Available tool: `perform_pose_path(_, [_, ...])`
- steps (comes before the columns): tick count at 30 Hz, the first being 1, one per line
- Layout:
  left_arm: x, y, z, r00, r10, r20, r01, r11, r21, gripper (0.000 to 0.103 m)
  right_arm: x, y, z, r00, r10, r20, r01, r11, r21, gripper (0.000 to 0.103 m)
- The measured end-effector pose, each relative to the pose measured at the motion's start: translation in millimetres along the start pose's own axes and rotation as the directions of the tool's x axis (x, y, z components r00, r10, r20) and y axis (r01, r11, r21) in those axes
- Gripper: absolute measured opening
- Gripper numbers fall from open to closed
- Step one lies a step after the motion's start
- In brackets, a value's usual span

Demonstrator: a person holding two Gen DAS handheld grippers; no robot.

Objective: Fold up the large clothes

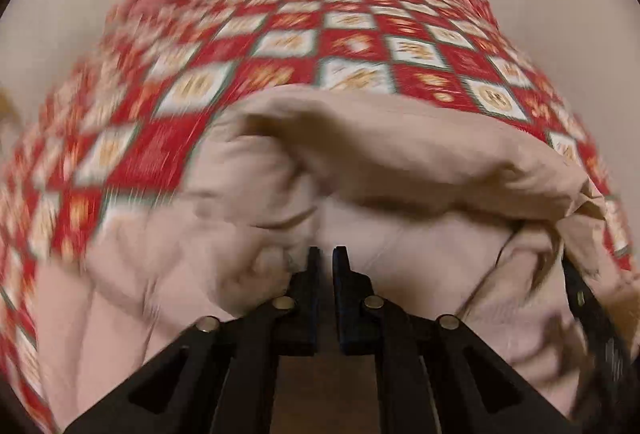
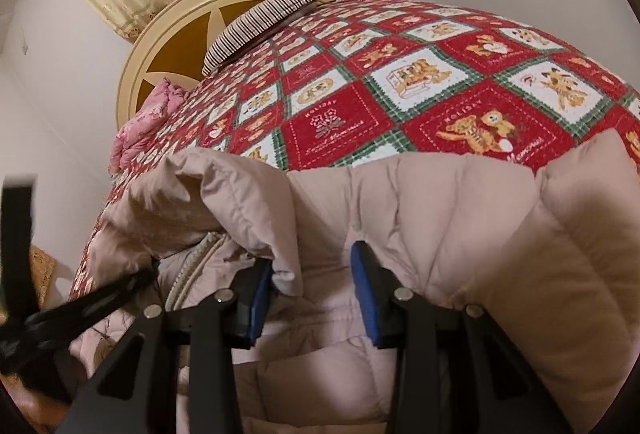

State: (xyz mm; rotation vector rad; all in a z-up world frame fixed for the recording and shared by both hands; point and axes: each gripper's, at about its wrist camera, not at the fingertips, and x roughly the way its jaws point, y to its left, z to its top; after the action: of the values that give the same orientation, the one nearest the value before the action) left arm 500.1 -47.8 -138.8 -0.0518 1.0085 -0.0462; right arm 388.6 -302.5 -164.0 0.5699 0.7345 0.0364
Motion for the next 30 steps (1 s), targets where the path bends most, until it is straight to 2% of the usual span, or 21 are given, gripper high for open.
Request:
perform_pose_path(3, [-21.1,15.5,-27.7,0.996,-0.081,0.029,0.08,0.997,0.006,0.005,0.4,0.9,0.1,1.0,0.0,-0.001,0.0,1.0,-0.003,0.04])
perform_pose_path(8, [-61.7,20.8,-54.5,0.994,-0.087,0.061,0.081,0.992,0.098,0.005,0.2,1.3,-0.4,1.0,0.004,-0.003,-0.004,1.0,-0.001,0.04])
perform_pose_path(11, [-82.8,34.4,-41.9,0.982,-0.158,0.1,0.152,0.986,0.067,0.005,0.1,1.3,-0.5,1.0,0.003,-0.002,-0.003,1.0,-0.001,0.04])
perform_pose_path(12, [-93.0,39.2,-27.9,0.976,-0.157,0.153,0.152,0.987,0.047,0.005,0.0,1.5,-0.5,1.0,0.003,-0.002,-0.003,1.0,-0.001,0.04])
perform_pose_path(16, [-97.9,39.4,19.4,0.958,-0.08,0.275,0.077,0.997,0.023,0.006,-0.9,0.9,-0.6,1.0,0.008,0.0,-0.008,1.0,0.003,0.041])
perform_pose_path(18, [-76.0,38.0,33.0,0.963,-0.046,0.264,0.041,0.999,0.026,0.006,-4.0,-0.5,-0.5,0.999,0.034,0.009,-0.034,0.999,0.017,0.043])
perform_pose_path(20, [-41.3,39.8,32.1,0.985,-0.011,0.17,0.014,1.0,-0.012,0.006,-10.6,-3.1,-0.7,0.997,0.074,0.036,-0.075,0.997,0.036,0.046])
perform_pose_path(22, [-9.4,46.4,12.9,0.997,-0.062,0.055,0.067,0.995,-0.075,0.006,-24.2,-5.4,-0.4,0.989,0.111,0.098,-0.116,0.992,0.053,0.049])
perform_pose_path(23, [-2.0,48.8,3.9,0.997,-0.069,0.04,0.073,0.993,-0.088,0.006,-30.4,-5.1,0.3,0.985,0.118,0.124,-0.126,0.991,0.052,0.051])
perform_pose_path(27, [-4.7,59.1,-20.2,0.992,-0.098,0.076,0.106,0.989,-0.107,0.006,-61.0,6.4,5.6,0.958,0.125,0.256,-0.129,0.992,-0.002,0.051])
perform_pose_path(30, [-14.1,61.6,-25.1,0.987,-0.108,0.116,0.12,0.987,-0.103,0.006,-68.1,17.6,9.2,0.943,0.215,0.255,-0.211,0.976,-0.046,0.051])
